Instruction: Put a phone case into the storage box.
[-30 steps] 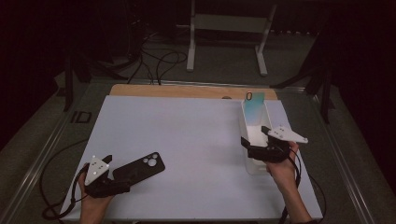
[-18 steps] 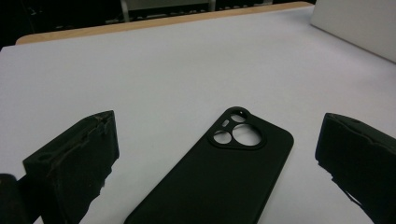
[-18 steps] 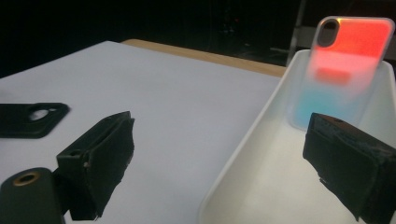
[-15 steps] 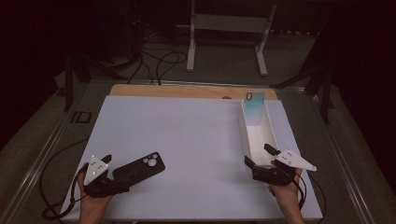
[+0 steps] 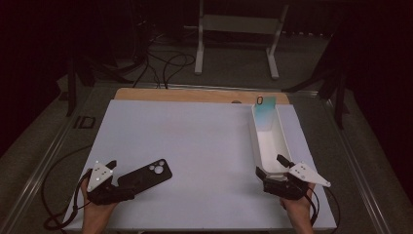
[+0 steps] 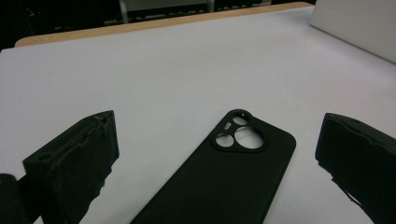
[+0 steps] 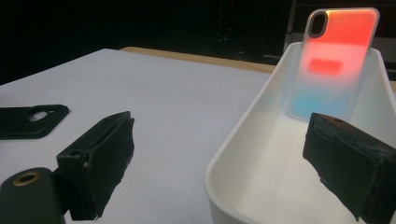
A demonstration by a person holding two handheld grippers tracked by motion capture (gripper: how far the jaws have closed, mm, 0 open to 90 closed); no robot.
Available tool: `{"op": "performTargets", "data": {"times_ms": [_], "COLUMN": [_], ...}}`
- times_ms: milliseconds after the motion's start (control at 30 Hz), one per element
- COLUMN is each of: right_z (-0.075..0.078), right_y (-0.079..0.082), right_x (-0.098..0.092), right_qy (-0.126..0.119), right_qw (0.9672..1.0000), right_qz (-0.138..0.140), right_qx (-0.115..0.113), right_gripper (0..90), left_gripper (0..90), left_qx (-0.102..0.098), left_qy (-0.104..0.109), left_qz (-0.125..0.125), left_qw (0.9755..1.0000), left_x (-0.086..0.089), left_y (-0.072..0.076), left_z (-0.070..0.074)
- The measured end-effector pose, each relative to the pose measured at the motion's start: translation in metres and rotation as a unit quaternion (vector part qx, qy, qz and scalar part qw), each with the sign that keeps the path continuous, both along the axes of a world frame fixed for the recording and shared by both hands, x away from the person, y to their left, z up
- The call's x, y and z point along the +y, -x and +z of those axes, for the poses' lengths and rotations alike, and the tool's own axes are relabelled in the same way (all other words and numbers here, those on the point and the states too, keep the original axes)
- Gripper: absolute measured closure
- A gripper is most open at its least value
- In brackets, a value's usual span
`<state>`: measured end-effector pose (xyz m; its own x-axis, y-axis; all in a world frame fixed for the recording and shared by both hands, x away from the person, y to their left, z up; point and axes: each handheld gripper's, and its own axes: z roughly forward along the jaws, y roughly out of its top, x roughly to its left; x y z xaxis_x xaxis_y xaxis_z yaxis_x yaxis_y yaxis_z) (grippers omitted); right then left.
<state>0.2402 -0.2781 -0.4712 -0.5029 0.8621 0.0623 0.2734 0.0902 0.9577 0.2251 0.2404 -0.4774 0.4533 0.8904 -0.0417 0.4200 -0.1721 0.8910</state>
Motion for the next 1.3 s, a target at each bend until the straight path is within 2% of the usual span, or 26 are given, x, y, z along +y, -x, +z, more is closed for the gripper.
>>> {"op": "performTargets", "data": {"times_ms": [167, 300, 500, 533, 567, 600, 633, 733, 767, 800, 867, 900, 1033, 1133, 1233, 1300], "right_z": [-0.003, -0.003, -0.003, -0.003, -0.003, -0.003, -0.003, -0.003, -0.003, -0.003, -0.003, -0.003, -0.004, -0.004, -0.004, -0.004], "right_y": [0.000, 0.003, 0.003, 0.003, 0.003, 0.004, 0.004, 0.005, 0.005, 0.005, 0.005, 0.005, 0.004, 0.005, 0.004, 0.005], "right_x": [0.001, 0.002, 0.000, -0.001, -0.001, -0.001, -0.001, -0.001, -0.001, -0.001, -0.001, -0.001, -0.002, -0.003, -0.003, -0.003], "right_qy": [0.000, 0.001, 0.001, -0.001, -0.001, -0.002, -0.002, -0.003, -0.003, -0.002, -0.002, -0.002, -0.005, -0.005, -0.006, -0.005], "right_qw": [1.0000, 1.0000, 1.0000, 0.9999, 0.9999, 0.9999, 0.9999, 0.9999, 0.9999, 0.9999, 0.9999, 0.9999, 0.9999, 0.9999, 0.9999, 0.9999], "right_qz": [0.006, 0.003, -0.002, -0.005, -0.006, -0.005, -0.005, -0.006, -0.006, -0.008, -0.008, -0.008, -0.010, -0.012, -0.012, -0.013], "right_qx": [-0.001, -0.008, -0.008, -0.009, -0.010, -0.010, -0.010, -0.010, -0.010, -0.010, -0.010, -0.010, -0.008, -0.009, -0.009, -0.009], "right_gripper": [8.7, 8.7, 8.7, 8.7, 8.7, 8.7, 8.7, 8.7, 8.7, 8.7, 8.7, 8.7, 8.7, 8.7, 8.7, 8.7], "left_gripper": [0.0, 0.0, 0.0, 0.0, 0.0, 0.0, 0.0, 0.0, 0.0, 0.0, 0.0, 0.0, 0.0, 0.0, 0.0, 0.0], "left_qx": [0.003, 0.007, 0.014, 0.023, 0.023, 0.035, 0.035, 0.067, 0.077, 0.081, 0.081, 0.097, 0.116, 0.131, 0.153, 0.166], "left_qy": [-0.008, -0.018, -0.029, -0.037, -0.037, -0.047, -0.047, -0.070, -0.085, -0.093, -0.093, -0.109, -0.135, -0.145, -0.160, -0.163], "left_qz": [-0.005, -0.031, -0.051, -0.059, -0.059, -0.069, -0.069, -0.098, -0.107, -0.109, -0.109, -0.118, -0.134, -0.145, -0.157, -0.164], "left_qw": [0.9999, 0.9994, 0.9982, 0.9973, 0.9973, 0.9959, 0.9959, 0.9905, 0.9877, 0.9863, 0.9863, 0.9821, 0.9750, 0.9699, 0.9624, 0.9587], "left_x": [0.000, -0.005, -0.007, -0.006, -0.006, -0.005, -0.005, -0.008, -0.010, -0.011, -0.011, -0.015, -0.020, -0.023, -0.025, -0.025], "left_y": [-0.004, -0.006, -0.009, -0.011, -0.011, -0.015, -0.015, -0.025, -0.029, -0.030, -0.030, -0.036, -0.044, -0.050, -0.055, -0.058], "left_z": [0.000, 0.002, 0.005, 0.006, 0.006, 0.008, 0.008, 0.008, 0.007, 0.006, 0.006, 0.003, 0.001, -0.001, -0.004, -0.008]}}
